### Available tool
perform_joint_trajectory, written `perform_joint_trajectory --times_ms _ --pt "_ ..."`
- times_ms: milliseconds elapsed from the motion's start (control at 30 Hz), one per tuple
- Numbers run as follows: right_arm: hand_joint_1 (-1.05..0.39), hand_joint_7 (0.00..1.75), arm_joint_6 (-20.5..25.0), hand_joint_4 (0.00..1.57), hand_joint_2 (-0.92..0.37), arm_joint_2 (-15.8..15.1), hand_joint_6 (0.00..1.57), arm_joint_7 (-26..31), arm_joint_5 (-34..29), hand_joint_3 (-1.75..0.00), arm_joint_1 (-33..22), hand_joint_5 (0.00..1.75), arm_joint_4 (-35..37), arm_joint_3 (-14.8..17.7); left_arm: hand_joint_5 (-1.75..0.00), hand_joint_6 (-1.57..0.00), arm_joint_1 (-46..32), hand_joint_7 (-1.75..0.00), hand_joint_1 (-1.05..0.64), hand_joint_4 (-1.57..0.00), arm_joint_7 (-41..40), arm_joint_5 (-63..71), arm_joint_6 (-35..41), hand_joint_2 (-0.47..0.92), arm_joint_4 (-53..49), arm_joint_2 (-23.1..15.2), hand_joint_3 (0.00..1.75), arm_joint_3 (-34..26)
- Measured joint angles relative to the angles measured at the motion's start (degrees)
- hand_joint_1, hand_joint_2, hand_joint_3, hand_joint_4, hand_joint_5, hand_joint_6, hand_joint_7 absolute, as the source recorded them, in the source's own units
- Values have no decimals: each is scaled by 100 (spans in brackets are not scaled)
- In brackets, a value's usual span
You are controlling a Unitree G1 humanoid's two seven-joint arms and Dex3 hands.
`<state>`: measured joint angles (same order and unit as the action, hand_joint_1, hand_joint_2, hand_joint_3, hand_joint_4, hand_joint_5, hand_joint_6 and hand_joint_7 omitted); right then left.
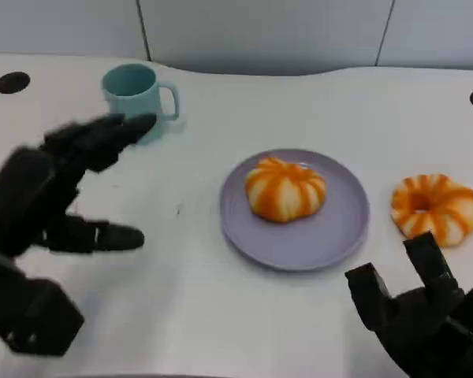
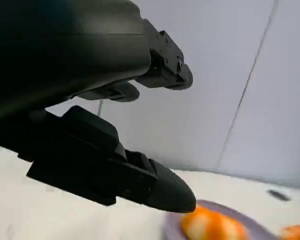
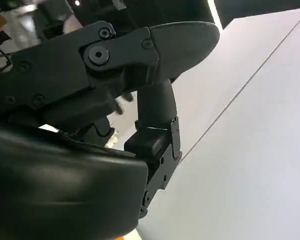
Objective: Grasp the bread from the table and place it into the plate.
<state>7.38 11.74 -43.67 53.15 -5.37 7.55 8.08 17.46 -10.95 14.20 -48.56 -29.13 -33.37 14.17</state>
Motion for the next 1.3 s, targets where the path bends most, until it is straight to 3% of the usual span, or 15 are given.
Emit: perform_joint_trajectory --times_ms 133,400,833,867,933,1067,1300 --pt "-61 175 81 92 -92 9 70 -9 2 -16 210 175 172 67 -1 -34 -714 0 -85 -38 897 -1238 -88 92 -53 253 22 -355" --pt "-61 175 112 92 -92 10 70 -67 2 -16 238 175 235 106 -1 -36 -737 -1 -82 -39 2189 -2209 -87 92 -50 735 24 -870" --pt "-61 175 150 92 -92 11 70 -70 2 -16 241 175 236 121 -1 -36 -737 0 -82 -40 2723 -2187 -36 92 -50 1041 24 -1413" --pt "-61 175 151 92 -92 11 69 -71 2 -15 241 175 236 121 -5 -37 -737 -1 -79 -48 2746 -2185 -35 92 -50 1052 38 -1443" --pt "-61 175 152 92 -92 10 68 -71 8 -15 236 175 236 140 -6 -37 -736 -1 -77 -53 3194 -2919 331 92 -53 1378 46 -1579" --pt "-61 175 183 92 -92 11 68 -79 23 -14 227 175 233 211 -7 -37 -894 -1 -76 -55 4326 -4621 1433 92 -199 2463 49 -1873" --pt "-61 175 194 92 -92 12 68 -89 26 -14 202 175 232 290 -6 -38 -923 -1 -76 -55 4847 -4690 1748 92 -248 2669 49 -2356"
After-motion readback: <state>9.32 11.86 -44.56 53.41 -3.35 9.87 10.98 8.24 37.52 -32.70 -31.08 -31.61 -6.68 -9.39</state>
